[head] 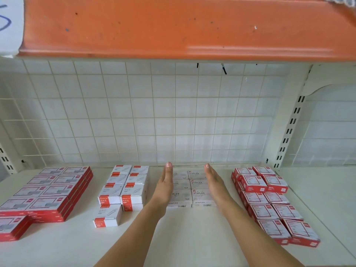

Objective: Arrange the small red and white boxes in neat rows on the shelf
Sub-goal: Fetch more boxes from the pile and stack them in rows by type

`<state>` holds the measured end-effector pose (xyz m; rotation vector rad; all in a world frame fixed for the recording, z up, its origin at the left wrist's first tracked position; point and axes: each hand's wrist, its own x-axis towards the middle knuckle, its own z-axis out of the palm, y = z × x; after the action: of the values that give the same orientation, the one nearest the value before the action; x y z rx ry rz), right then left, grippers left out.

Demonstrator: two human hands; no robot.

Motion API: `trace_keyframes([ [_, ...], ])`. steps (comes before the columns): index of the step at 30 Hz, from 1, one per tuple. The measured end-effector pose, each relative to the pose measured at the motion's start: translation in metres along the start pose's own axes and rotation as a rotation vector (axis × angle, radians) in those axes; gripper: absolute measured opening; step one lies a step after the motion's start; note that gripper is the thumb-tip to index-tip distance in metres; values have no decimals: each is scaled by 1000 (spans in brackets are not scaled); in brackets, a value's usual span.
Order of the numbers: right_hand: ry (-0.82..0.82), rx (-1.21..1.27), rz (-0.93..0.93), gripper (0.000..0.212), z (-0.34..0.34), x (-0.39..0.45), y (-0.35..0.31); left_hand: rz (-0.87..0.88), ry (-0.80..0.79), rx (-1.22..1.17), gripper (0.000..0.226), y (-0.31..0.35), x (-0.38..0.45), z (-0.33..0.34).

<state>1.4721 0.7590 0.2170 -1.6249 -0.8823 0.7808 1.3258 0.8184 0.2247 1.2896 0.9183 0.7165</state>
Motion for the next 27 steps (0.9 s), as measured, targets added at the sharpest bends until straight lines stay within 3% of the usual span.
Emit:
trace_keyframes([
  [7,102,29,-9,64,-3,-6,8,6,40,-39,99,-2,-6,-5],
  [10,116,-52,-22,66,-3,-9,14,51,29,63,82,-7,-10,-10],
  [15,108,-206,-54,63,3,-8,15,103,-149,371,112,-19,-13,-18],
  [27,135,-369,-79,59,5,-1,15,184,-40,701,100,-22,-6,-19],
])
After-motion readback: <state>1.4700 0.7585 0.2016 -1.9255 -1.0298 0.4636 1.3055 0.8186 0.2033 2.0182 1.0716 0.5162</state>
